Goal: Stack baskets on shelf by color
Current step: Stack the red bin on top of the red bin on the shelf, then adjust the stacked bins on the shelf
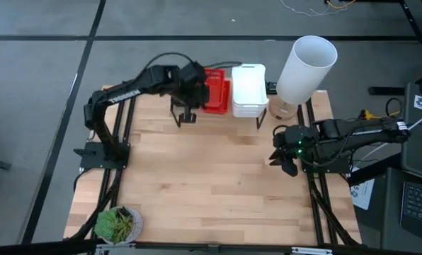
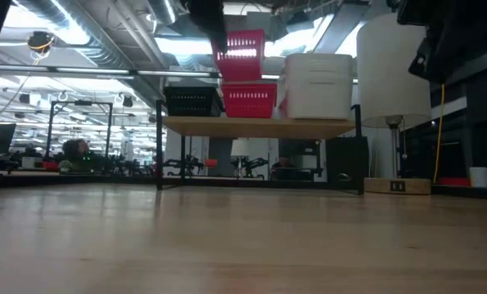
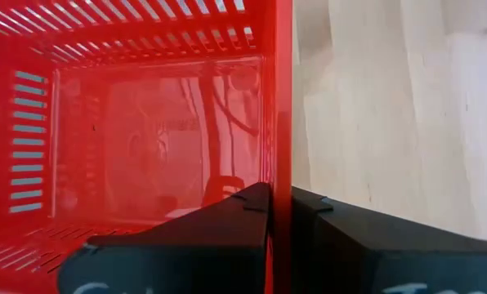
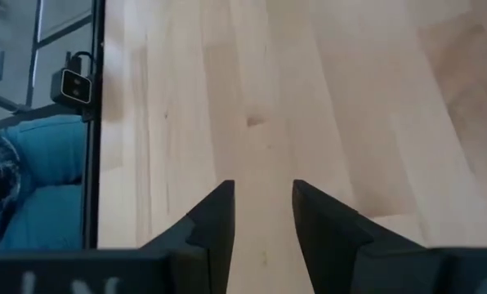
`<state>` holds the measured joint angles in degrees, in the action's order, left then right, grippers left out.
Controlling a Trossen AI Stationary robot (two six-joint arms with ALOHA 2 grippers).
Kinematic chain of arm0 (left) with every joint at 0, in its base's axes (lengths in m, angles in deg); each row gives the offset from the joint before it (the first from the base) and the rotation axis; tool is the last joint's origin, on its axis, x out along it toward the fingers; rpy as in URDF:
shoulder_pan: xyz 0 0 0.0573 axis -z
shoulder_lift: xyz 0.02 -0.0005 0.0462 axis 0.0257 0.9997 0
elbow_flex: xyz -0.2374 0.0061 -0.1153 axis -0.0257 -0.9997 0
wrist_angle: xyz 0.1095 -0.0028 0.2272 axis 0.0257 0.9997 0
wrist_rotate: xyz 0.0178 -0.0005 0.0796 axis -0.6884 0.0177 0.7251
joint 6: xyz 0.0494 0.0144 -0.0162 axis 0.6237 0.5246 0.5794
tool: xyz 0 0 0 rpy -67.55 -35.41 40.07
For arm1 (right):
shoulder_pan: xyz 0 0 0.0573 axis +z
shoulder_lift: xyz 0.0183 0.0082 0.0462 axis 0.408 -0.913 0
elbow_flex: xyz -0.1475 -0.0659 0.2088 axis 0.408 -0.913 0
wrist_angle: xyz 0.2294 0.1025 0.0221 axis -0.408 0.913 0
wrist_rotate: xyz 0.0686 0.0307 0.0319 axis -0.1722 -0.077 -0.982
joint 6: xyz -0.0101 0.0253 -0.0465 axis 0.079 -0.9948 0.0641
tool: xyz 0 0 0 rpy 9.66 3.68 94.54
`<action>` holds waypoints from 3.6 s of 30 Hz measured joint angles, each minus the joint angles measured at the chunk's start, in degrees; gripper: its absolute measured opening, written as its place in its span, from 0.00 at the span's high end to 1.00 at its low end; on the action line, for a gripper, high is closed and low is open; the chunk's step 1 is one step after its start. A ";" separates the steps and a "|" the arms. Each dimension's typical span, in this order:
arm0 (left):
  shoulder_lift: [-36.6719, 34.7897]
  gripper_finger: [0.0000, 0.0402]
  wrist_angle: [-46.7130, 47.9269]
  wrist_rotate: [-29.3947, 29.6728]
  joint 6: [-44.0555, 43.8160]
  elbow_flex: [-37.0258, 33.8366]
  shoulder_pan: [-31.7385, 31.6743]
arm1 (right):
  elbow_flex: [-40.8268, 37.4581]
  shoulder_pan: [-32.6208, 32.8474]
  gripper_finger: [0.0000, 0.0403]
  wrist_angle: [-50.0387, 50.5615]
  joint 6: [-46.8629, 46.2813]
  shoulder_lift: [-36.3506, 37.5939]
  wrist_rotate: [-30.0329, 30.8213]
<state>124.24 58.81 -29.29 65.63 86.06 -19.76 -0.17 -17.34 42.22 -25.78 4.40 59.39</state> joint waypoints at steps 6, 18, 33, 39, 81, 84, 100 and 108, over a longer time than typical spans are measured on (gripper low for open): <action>0.78 1.00 -1.16 -7.95 0.90 0.07 -3.58 | -0.45 1.13 0.70 -3.07 -0.03 0.02 0.02; 5.86 1.00 -2.59 -3.57 2.08 0.02 -4.02 | -0.45 1.12 0.70 -4.33 0.37 0.02 0.01; 6.52 1.00 -2.60 -4.22 2.19 0.00 -4.04 | -0.45 1.12 0.70 -4.22 1.76 0.02 0.01; 7.50 1.00 -3.86 -3.01 2.21 -0.04 -4.10 | -0.45 1.10 0.70 -4.20 1.82 0.02 0.04; -11.91 0.82 5.22 -13.71 -8.76 -8.20 5.69 | -0.42 4.91 0.70 -4.36 -3.53 0.04 9.90; -19.55 0.82 -0.39 -13.73 -10.90 -19.56 6.17 | -0.42 8.18 0.70 -5.92 -5.83 0.04 13.01; -65.55 0.82 -45.56 -6.76 -28.55 -77.98 16.01 | -0.42 25.65 0.70 -7.90 -10.70 -0.05 38.43; -78.87 0.82 -54.87 -1.18 -29.74 -92.28 18.43 | -0.42 26.17 0.70 -11.09 -10.66 -0.61 41.11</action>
<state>45.36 3.94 -30.47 35.89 -6.22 -1.33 -0.59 8.82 31.13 -36.44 3.79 100.50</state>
